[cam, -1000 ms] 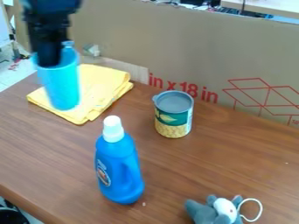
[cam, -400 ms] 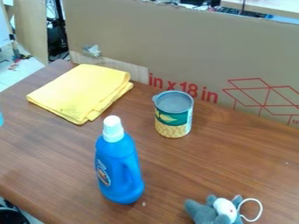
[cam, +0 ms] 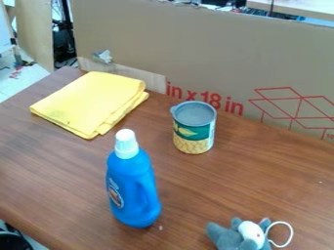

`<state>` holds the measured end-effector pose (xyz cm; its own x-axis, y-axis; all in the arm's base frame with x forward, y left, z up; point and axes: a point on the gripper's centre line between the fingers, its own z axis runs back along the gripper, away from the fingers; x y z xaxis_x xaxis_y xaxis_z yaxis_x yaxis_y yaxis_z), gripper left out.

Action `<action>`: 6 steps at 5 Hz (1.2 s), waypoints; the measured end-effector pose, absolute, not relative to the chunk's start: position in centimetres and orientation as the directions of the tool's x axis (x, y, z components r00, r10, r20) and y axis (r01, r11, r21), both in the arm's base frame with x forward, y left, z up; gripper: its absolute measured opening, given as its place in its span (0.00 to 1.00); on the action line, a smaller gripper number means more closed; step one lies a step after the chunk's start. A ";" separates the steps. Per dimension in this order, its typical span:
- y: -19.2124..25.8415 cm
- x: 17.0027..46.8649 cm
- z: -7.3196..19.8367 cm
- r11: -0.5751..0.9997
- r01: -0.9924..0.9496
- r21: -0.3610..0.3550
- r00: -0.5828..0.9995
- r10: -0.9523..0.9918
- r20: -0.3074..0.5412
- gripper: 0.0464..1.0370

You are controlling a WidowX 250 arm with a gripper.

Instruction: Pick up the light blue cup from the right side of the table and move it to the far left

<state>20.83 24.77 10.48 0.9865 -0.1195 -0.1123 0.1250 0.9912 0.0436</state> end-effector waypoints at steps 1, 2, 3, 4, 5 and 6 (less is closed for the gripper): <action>26.0 22.0 9.1 0.987 0.151 0.050 0.983 -0.145 -0.108 0.04; 27.5 22.4 7.7 0.989 0.146 0.030 0.985 -0.142 -0.102 0.04; 28.7 22.6 6.5 0.989 0.146 0.020 0.985 -0.143 -0.100 0.04; 29.1 23.1 6.4 0.988 0.153 0.001 0.982 -0.152 -0.108 0.06; 28.2 23.2 5.9 0.989 0.136 -0.063 0.984 -0.142 -0.107 0.25; 27.3 24.4 8.7 0.989 0.138 -0.057 0.985 -0.143 -0.099 0.54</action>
